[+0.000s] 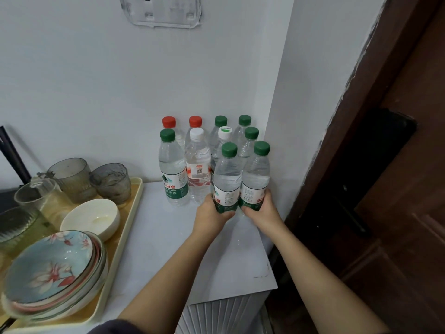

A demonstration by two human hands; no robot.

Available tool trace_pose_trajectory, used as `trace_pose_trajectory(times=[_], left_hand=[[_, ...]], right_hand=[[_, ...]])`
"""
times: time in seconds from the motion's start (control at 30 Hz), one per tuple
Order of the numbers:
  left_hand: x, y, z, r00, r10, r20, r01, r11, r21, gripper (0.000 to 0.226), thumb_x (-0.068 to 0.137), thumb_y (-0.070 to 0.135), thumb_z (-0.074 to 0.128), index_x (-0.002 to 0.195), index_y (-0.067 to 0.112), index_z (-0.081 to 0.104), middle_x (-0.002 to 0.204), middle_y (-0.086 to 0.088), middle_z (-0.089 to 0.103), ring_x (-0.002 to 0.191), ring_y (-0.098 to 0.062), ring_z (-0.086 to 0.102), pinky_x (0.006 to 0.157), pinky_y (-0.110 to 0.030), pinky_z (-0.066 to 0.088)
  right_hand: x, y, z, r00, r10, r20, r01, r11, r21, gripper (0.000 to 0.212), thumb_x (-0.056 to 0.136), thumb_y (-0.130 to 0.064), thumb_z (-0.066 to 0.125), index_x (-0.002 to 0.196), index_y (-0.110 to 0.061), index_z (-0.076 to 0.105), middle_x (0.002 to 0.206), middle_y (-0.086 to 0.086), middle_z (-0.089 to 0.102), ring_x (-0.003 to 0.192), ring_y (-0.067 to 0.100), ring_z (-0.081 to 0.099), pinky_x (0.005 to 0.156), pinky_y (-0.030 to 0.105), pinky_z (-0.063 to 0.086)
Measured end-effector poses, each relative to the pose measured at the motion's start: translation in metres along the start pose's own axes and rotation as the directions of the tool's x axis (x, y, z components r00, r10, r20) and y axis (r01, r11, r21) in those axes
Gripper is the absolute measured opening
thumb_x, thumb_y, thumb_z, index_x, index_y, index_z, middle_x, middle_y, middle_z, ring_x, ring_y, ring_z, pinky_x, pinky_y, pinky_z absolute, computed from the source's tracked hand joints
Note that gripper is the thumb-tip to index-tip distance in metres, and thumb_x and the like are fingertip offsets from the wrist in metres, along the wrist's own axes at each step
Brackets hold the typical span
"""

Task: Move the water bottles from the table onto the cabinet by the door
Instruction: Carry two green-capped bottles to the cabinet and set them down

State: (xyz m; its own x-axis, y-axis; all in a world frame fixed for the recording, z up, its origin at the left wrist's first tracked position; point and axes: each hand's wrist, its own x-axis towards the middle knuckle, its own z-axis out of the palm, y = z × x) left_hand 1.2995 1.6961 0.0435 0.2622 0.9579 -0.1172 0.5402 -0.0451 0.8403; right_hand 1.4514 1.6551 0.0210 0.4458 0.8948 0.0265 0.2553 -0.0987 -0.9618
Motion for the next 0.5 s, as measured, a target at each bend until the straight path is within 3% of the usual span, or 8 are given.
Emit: trace_pose_trajectory(times=[0.03, 0.1, 0.17, 0.23, 0.33, 0.4, 0.5], left_hand=[[-0.004, -0.002, -0.001, 1.0, 0.003, 0.0, -0.003, 1.0, 0.013, 0.069, 0.077, 0.022, 0.08, 0.135, 0.009, 0.045, 0.134, -0.007, 0.058, 0.121, -0.023, 0.055, 0.086, -0.02, 0.038], [-0.015, -0.009, -0.005, 1.0, 0.016, 0.006, -0.017, 0.995, 0.103, 0.081, 0.079, 0.03, 0.077, 0.143, 0.007, 0.033, 0.143, -0.009, 0.048, 0.13, -0.024, 0.046, 0.095, -0.024, 0.037], [-0.028, -0.02, -0.009, 0.999, 0.036, 0.026, -0.042, 0.955, 0.292, 0.092, 0.084, 0.043, 0.069, 0.15, 0.006, 0.017, 0.152, -0.012, 0.034, 0.139, -0.027, 0.033, 0.108, -0.032, 0.03], [-0.042, -0.033, -0.012, 0.997, 0.076, 0.034, -0.083, 0.859, 0.506, 0.092, 0.089, 0.055, 0.054, 0.152, 0.007, 0.008, 0.158, -0.012, 0.02, 0.145, -0.029, 0.019, 0.116, -0.038, 0.018], [-0.062, -0.052, -0.016, 0.994, 0.096, 0.055, -0.107, 0.703, 0.703, 0.085, 0.092, 0.063, 0.034, 0.153, 0.013, 0.003, 0.161, -0.011, 0.006, 0.148, -0.032, 0.003, 0.118, -0.047, 0.006], [-0.075, -0.061, -0.02, 0.993, 0.1, 0.055, -0.106, 0.63, 0.769, 0.083, 0.09, 0.066, 0.024, 0.153, 0.013, 0.014, 0.16, -0.016, 0.014, 0.147, -0.037, 0.01, 0.116, -0.053, 0.01], [-0.091, -0.075, -0.023, 0.988, 0.154, 0.031, -0.122, 0.63, 0.767, 0.082, 0.082, 0.063, 0.028, 0.139, 0.007, 0.049, 0.144, -0.023, 0.045, 0.133, -0.045, 0.04, 0.106, -0.062, 0.031]], right_hand=[[-0.004, 0.0, -0.002, 1.0, 0.001, 0.004, -0.001, 1.0, -0.015, 0.066, 0.078, 0.008, 0.073, 0.127, -0.019, 0.037, 0.114, -0.004, 0.059, 0.092, -0.014, 0.061, 0.073, 0.004, 0.046], [-0.016, 0.001, -0.006, 1.0, 0.002, 0.018, 0.0, 0.996, -0.086, 0.072, 0.077, -0.004, 0.076, 0.135, -0.02, 0.036, 0.127, -0.002, 0.056, 0.109, -0.012, 0.057, 0.089, 0.009, 0.045], [-0.03, 0.007, -0.008, 0.999, 0.027, 0.023, -0.02, 0.966, -0.259, 0.092, 0.074, -0.029, 0.077, 0.15, -0.017, 0.025, 0.148, 0.004, 0.043, 0.136, 0.011, 0.043, 0.111, 0.032, 0.038], [-0.046, 0.01, -0.009, 0.998, 0.045, 0.045, -0.018, 0.88, -0.476, 0.098, 0.078, -0.043, 0.07, 0.155, -0.015, 0.015, 0.158, 0.009, 0.027, 0.147, 0.026, 0.024, 0.118, 0.047, 0.025], [-0.073, 0.007, -0.013, 0.989, 0.118, 0.085, -0.025, 0.712, -0.701, 0.088, 0.091, -0.05, 0.057, 0.156, -0.021, 0.005, 0.165, 0.006, 0.003, 0.151, 0.029, 0.0, 0.12, 0.055, 0.008], [-0.086, 0.002, -0.014, 0.983, 0.135, 0.123, 0.012, 0.623, -0.782, 0.083, 0.093, -0.054, 0.049, 0.156, -0.025, 0.004, 0.165, 0.004, -0.004, 0.151, 0.03, -0.009, 0.118, 0.058, 0.001], [-0.101, -0.007, -0.011, 0.97, 0.134, 0.203, 0.105, 0.519, -0.848, 0.08, 0.095, -0.058, 0.042, 0.156, -0.03, 0.0, 0.165, 0.003, -0.011, 0.15, 0.03, -0.016, 0.117, 0.059, -0.004]])
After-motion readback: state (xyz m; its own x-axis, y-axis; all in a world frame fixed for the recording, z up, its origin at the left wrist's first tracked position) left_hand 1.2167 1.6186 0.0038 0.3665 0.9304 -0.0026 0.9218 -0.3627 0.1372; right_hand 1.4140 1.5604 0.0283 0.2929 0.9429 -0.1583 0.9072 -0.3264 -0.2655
